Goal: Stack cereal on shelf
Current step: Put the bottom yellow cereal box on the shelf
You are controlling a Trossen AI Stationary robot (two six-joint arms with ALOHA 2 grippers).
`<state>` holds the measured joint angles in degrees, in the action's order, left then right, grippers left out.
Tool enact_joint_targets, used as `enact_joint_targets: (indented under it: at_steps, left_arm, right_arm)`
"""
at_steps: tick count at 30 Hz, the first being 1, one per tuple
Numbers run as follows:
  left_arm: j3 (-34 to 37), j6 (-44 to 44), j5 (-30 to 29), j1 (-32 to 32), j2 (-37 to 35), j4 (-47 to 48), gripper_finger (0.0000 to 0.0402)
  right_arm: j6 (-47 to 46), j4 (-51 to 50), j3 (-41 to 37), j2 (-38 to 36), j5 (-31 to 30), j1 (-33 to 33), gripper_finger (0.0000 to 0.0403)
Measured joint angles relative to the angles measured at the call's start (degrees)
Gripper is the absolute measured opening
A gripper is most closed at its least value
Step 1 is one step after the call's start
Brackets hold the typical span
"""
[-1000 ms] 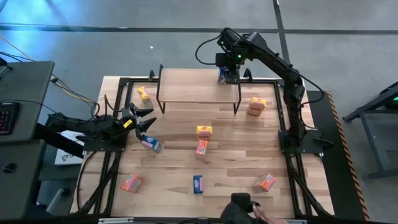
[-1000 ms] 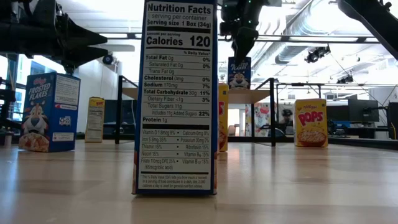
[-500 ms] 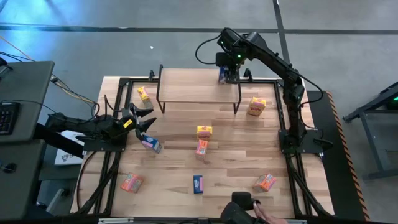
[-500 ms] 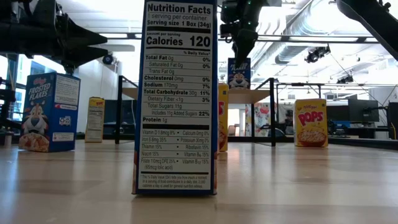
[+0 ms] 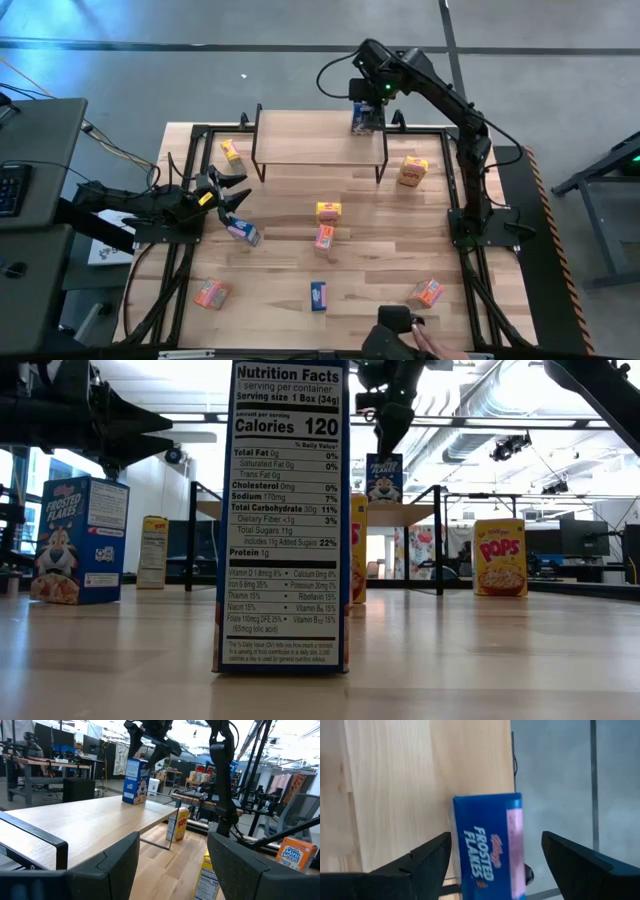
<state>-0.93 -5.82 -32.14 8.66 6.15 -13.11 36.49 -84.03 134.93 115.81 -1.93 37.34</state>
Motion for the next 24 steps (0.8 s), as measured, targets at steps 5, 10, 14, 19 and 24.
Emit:
enact_joint_targets:
  at_steps: [5,10,14,19,24]
  left_arm:
    - [0.00,-0.01,0.01,0.01,0.00,0.01,0.0225]
    - [0.00,0.00,0.00,-0.01,0.00,0.01,0.0225]
    - [0.00,-0.01,0.02,0.01,0.00,0.01,0.0225]
    - [0.00,0.00,0.00,0.01,0.00,-0.01,0.0225]
    - [0.00,-0.02,0.02,-0.01,0.00,0.01,0.0225]
  right_arm:
    - [0.00,-0.40,0.00,-1.74,0.20,0.56,0.0303]
    - [0.00,-0.40,0.00,-4.09,0.27,0.62,0.0303]
    - [-0.18,-0.73,0.00,-6.31,0.39,0.65,0.0303]
    - [-3.15,-1.26,0.00,-9.58,1.52,0.64,0.0303]
    - [-5.91,-2.60,-0.04,-13.05,2.24,0.64,0.0303]
